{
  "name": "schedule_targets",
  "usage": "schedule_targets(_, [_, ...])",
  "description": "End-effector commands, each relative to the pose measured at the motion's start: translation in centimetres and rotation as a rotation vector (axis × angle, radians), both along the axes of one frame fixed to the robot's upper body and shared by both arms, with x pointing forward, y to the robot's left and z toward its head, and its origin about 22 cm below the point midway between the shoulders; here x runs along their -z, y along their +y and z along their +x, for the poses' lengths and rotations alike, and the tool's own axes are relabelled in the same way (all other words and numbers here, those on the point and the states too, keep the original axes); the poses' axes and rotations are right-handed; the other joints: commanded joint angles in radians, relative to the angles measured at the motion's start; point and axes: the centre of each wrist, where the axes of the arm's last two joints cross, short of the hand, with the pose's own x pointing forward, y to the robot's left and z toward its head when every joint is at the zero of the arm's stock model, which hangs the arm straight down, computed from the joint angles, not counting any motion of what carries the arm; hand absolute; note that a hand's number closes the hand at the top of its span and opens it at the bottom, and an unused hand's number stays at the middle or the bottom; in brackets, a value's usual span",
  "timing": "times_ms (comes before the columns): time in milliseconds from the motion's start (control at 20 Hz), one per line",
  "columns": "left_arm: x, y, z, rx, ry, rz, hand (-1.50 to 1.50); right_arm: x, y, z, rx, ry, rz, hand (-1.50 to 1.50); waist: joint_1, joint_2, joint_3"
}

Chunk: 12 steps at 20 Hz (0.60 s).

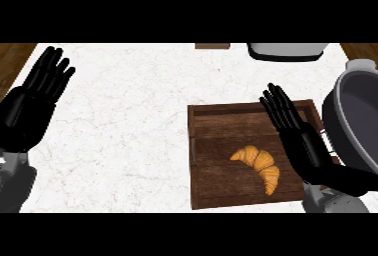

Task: Pick the croissant from the tray and place it in the pot

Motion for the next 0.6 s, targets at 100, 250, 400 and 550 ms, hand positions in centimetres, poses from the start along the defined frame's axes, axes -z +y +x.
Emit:
schedule_targets(100, [1.1,-0.2,0.6,-0.1,0.014,-0.003,0.0,-0.1,-0.5,4.6,-0.262,0.032,0.046,1.5,0.052,0.01,0.037])
schedule_targets(250, [1.4,-0.4,0.4,-0.144,0.01,0.004,0.0,1.1,0.0,5.2,-0.455,0.062,0.089,1.5,0.13,0.038,0.045])
schedule_targets(400, [2.7,-1.0,0.5,-0.143,0.076,-0.027,0.0,2.5,-5.0,6.9,-0.396,0.009,-0.168,-1.5,0.1,0.033,0.041])
schedule_targets(550, [3.5,-1.6,0.4,-0.141,0.1,-0.024,0.0,4.5,-5.3,7.6,-0.458,-0.046,0.0,-1.5,0.099,0.034,0.043])
